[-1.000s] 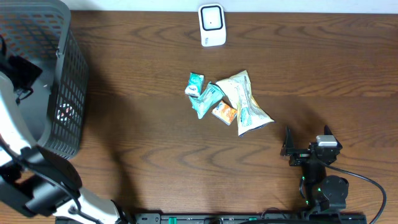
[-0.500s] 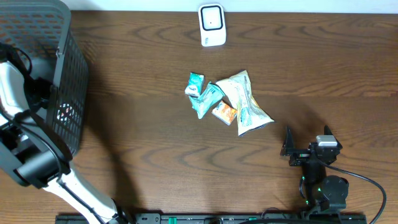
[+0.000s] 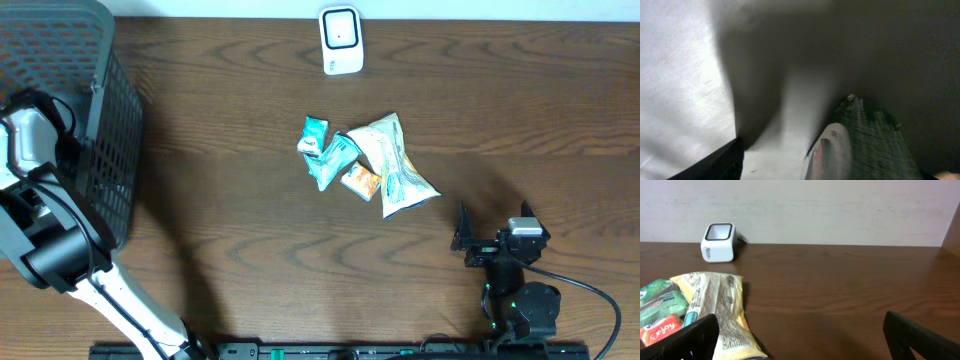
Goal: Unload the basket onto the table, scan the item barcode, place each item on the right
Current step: 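Grasp the dark square packet at the basket bottom with the left gripper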
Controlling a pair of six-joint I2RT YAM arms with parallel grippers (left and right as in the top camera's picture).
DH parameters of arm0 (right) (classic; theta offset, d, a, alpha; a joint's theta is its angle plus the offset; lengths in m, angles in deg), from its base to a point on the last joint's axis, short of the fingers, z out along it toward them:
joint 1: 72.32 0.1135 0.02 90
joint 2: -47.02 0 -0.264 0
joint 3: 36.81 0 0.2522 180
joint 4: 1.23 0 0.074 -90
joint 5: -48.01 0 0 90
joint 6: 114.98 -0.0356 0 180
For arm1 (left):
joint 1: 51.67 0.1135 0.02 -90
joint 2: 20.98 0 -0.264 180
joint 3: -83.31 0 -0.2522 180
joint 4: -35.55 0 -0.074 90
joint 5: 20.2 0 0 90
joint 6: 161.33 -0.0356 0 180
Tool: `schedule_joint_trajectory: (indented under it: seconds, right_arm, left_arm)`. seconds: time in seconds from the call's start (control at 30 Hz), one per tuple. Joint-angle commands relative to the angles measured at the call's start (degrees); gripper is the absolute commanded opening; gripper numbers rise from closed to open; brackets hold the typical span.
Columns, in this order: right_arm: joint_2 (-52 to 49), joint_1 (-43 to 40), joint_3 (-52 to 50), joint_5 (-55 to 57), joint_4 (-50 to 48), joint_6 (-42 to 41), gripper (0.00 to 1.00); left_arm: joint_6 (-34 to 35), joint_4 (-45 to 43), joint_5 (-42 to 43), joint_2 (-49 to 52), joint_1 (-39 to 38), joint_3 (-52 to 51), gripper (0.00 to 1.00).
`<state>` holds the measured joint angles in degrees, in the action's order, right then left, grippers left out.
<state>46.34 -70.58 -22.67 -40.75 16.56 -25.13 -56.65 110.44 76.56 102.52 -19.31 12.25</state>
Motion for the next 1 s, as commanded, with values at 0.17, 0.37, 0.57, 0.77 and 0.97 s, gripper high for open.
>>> schedule_joint_trajectory:
  seconds: [0.17, 0.37, 0.57, 0.77, 0.97]
  right_arm:
    - [0.4, 0.2, -0.1, 0.1, 0.2, 0.6, 0.99]
    - [0.4, 0.2, -0.1, 0.1, 0.2, 0.6, 0.99]
    - [0.4, 0.2, -0.1, 0.1, 0.3, 0.6, 0.99]
    - [0.4, 0.2, -0.1, 0.1, 0.3, 0.6, 0.99]
    - [0.4, 0.2, -0.1, 0.1, 0.3, 0.6, 0.99]
  left_arm:
    - [-1.1, -0.5, 0.1, 0.9, -0.1, -2.2, 0.66]
    - [-1.1, -0.3, 1.1, 0.5, 0.0, -2.1, 0.35]
    - [-1.1, 1.1, 3.3, -1.5, 0.0, 0.1, 0.35]
    - [-0.7, 5.7, 4.0, -6.5, 0.0, 5.7, 0.35]
    - [-0.7, 4.8, 6.3, -16.8, 0.0, 7.1, 0.28]
